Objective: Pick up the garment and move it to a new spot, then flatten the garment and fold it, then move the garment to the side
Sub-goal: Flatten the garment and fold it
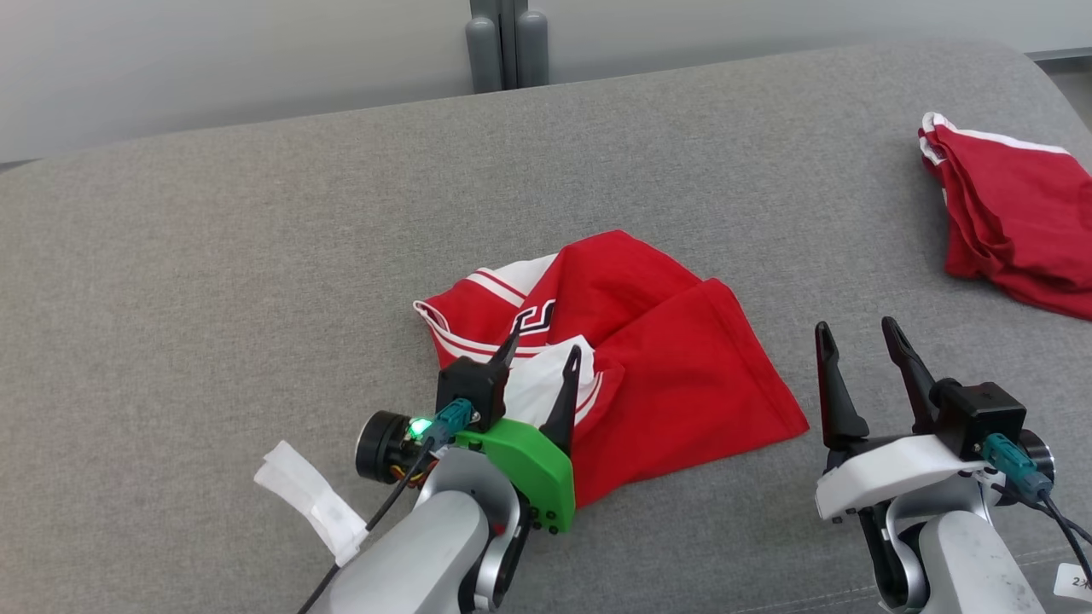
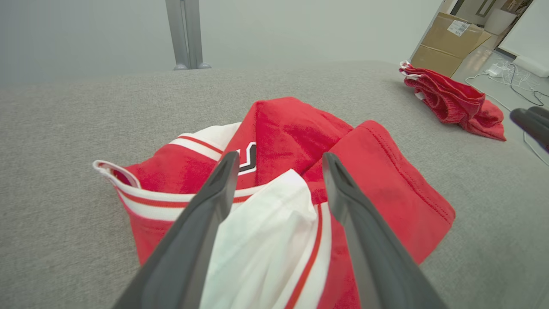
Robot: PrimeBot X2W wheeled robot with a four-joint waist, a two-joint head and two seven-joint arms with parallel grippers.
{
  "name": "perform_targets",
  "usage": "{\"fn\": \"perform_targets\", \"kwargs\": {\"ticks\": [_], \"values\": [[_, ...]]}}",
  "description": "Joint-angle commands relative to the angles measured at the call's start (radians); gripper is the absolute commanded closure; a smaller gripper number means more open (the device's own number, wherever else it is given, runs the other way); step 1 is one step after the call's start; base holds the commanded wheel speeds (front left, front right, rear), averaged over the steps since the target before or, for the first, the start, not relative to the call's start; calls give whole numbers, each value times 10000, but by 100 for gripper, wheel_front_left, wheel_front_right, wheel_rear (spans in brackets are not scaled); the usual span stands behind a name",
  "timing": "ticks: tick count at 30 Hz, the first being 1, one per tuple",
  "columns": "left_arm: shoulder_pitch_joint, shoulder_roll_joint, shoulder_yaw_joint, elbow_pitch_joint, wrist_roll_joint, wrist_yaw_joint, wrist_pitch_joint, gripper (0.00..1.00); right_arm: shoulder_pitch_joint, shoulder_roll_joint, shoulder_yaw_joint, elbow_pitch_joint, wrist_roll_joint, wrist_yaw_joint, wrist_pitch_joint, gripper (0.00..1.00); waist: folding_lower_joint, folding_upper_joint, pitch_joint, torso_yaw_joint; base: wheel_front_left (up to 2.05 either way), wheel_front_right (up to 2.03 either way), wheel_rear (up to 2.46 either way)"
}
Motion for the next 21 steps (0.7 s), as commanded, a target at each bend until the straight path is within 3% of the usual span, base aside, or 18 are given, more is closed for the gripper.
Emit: {"fn": "perform_targets", "kwargs": {"ticks": [1,5,12,21], "values": [[-72,63,-95,72,-39,-68,248,0,-12,-21,43,21,87,-16,-76,0,0,0,-13,8,0,0,0],[65,296,-101,246,-166,172,792,0,62,-23,-18,80,125,-16,-116,0,0,0,42,-63,0,0,0],[322,702,378,694,-468,495,697,0,30,-23,-101,173,117,-16,-183,0,0,0,136,-219,0,0,0],[912,1008,619,389,-1068,309,1078,0,98,-21,-200,205,63,-16,-208,0,0,0,95,-118,0,0,0]]}}
